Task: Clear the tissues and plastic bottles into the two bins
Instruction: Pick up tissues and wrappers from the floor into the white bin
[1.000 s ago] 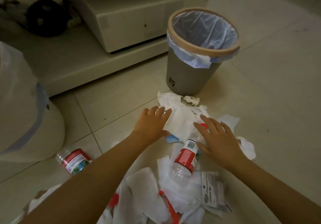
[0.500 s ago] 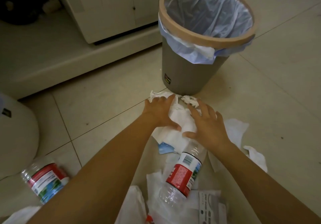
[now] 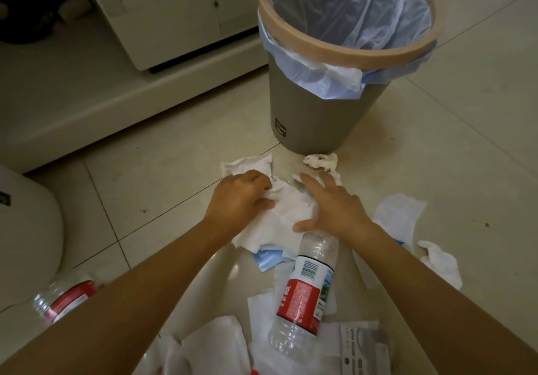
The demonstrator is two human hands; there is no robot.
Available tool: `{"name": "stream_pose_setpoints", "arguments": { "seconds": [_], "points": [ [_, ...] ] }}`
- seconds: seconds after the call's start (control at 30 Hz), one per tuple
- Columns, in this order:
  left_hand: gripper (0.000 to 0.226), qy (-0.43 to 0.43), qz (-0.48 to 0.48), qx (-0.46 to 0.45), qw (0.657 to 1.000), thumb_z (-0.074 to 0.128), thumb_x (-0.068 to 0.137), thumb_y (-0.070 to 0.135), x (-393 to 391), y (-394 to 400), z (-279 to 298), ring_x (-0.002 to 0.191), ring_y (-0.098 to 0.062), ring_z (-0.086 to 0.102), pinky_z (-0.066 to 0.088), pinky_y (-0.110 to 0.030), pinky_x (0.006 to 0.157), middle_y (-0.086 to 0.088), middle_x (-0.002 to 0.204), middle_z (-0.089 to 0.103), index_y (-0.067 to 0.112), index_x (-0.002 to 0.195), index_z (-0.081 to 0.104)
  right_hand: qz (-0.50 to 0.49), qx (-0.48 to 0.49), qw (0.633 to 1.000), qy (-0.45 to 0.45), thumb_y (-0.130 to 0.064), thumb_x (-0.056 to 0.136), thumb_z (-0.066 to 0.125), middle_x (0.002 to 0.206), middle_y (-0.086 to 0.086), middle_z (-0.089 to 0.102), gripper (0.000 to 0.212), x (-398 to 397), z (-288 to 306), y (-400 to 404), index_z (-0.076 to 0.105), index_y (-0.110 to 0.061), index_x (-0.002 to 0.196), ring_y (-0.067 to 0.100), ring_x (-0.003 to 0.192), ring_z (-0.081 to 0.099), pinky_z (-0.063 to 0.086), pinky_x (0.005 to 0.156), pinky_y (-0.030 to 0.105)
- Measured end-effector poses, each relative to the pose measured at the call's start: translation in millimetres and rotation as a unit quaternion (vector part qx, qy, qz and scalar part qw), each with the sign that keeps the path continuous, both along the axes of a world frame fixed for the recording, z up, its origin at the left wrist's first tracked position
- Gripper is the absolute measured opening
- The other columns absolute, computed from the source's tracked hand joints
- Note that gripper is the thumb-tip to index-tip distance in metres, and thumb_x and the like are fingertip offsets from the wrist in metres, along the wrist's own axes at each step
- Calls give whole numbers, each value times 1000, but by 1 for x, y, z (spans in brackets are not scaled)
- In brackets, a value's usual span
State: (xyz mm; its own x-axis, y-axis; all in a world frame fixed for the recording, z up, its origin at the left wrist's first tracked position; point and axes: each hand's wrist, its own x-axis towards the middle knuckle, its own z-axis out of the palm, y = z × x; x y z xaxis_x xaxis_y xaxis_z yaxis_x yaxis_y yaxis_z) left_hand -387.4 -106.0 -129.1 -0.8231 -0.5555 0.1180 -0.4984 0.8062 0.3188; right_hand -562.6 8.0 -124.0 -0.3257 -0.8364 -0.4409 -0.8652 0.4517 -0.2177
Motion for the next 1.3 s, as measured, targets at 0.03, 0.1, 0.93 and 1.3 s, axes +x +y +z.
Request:
{"name": "stream_pose_setpoints", "arguments": {
  "seconds": [0.03,0.1,0.93,1.3],
  "points": [
    [23,13,-10,-14,1000,69,81,35,6,-2,0,69,-26,63,38,-27,57,-4,89,70,15,93,68,3,0,1000,-6,-64,62,74,157,3,13,109,4,-1,-2,11,-42,148,31,136,30,35,101,50],
    [20,31,-11,-46,998,68,77,34,15,-3,2,54,-24,61,41,-27,48,-2,75,69,18,88,69,21,-10,1000,5,-59,67,74,150,3,27,96,13,-2,-6,20,-41,145,30,130,36,38,96,45],
    [23,46,-65,-128,989,66,86,14,128,-9,88,59,-24,65,52,-32,48,-3,103,71,21,108,66,148,-427,880,145,-10,75,73,82,3,69,18,68,84,12,73,-18,91,23,58,62,42,53,24],
    [17,84,-71,-207,972,58,90,20,163,7,160,56,-17,64,39,-20,49,-2,98,72,18,101,70,192,-480,850,104,-24,83,73,104,1,70,22,105,137,16,72,-20,104,17,74,67,51,63,27]
  ]
}}
